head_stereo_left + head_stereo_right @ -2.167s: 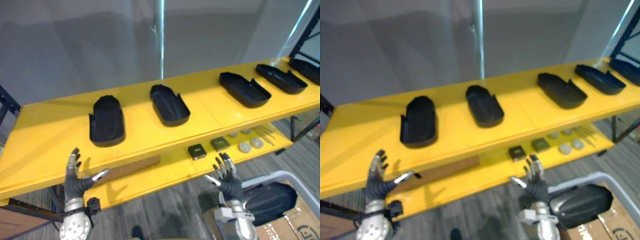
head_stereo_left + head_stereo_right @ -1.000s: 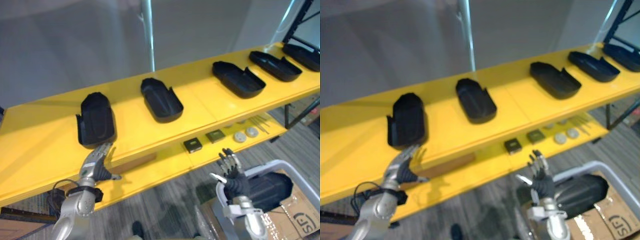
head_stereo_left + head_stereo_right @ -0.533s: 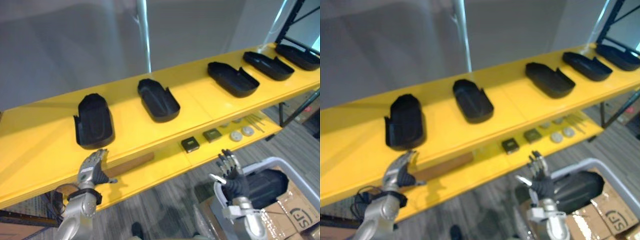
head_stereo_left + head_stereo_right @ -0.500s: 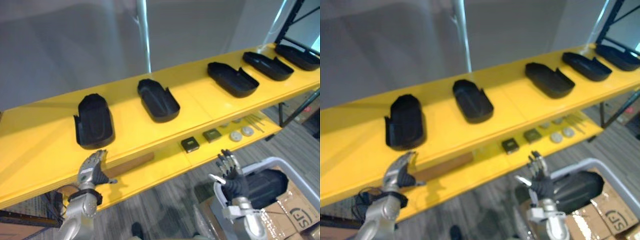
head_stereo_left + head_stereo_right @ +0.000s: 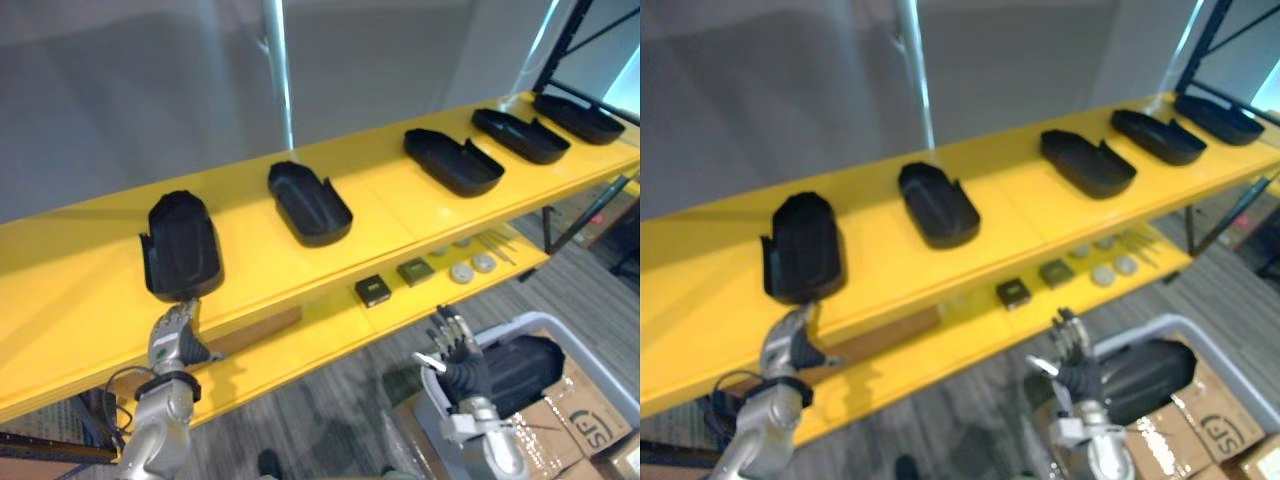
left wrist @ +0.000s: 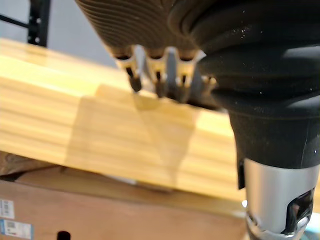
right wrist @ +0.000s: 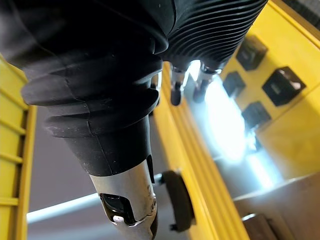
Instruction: Walk over and take plastic housings, then place them on the shelf
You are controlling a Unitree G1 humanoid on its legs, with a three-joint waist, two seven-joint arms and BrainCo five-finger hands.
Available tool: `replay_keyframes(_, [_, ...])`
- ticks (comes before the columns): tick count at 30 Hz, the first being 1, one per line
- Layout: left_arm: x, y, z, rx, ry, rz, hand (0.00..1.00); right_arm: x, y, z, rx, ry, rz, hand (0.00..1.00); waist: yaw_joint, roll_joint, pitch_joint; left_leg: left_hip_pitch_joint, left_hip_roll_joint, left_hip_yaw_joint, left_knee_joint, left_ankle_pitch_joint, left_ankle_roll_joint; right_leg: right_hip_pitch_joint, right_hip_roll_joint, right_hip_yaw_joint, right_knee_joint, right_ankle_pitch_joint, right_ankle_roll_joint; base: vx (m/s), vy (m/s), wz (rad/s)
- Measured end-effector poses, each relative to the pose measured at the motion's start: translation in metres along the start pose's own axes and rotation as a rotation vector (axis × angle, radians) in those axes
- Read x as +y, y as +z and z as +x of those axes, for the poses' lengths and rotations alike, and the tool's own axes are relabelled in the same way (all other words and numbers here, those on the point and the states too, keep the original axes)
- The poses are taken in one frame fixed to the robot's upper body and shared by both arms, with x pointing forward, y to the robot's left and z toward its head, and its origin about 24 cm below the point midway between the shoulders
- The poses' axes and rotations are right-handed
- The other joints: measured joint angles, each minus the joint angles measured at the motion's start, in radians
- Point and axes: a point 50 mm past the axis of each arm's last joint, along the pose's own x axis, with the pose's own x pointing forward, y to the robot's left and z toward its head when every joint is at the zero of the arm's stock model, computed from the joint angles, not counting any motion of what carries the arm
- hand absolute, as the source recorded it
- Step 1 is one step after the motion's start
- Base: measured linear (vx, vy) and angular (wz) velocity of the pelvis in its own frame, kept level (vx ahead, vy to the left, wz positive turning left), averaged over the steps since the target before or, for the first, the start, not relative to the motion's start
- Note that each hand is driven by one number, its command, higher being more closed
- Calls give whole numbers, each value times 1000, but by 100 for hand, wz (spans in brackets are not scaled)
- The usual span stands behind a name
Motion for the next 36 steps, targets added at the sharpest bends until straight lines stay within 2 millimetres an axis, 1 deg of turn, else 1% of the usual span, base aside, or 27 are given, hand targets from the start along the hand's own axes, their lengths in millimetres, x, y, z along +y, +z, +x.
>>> replay_keyframes(7, [1,-4,1,31,26,-14,0,0,0,0,0,2,0,0,0,1,-1,1,0,3,0,2,2,-2,0,8,1,2,-1,0,0,0])
replay_keyframes(10, [-2,-8,1,51,17,-3,0,0,0,0,0,1,0,0,0,3,-7,1,0,5,0,2,2,-3,0,9,1,3,-1,0,0,0])
replay_keyframes(18, [-4,-11,2,81,15,-3,0,-1,-2,0,7,-2,-1,0,0,11,-24,1,0,7,0,2,2,-4,0,11,1,3,-1,0,0,0])
replay_keyframes(27, [-5,-14,7,115,31,-2,0,-2,-5,-1,21,-9,-3,0,0,5,-33,1,1,17,0,2,2,-10,0,20,1,6,-2,1,1,-2])
replay_keyframes(31, [-5,-13,9,127,36,-70,0,-3,-7,-1,29,-14,-4,0,0,5,-33,1,1,18,0,2,2,-11,0,21,1,7,-2,2,1,-1])
replay_keyframes(32, [-5,-12,9,129,46,-133,0,-3,-7,-1,29,-14,-5,0,0,5,-33,1,1,18,0,2,2,-11,0,21,1,7,-2,0,0,0])
replay_keyframes(34, [-5,-12,9,134,47,-179,0,-3,-7,-1,29,-14,-3,0,0,5,-33,1,1,18,0,2,2,-11,0,21,1,7,-2,0,0,0])
replay_keyframes(36, [1,-11,8,144,64,-322,0,-1,-6,-1,24,-17,4,0,0,5,-33,1,1,18,0,2,2,-11,0,21,1,7,-2,0,0,0])
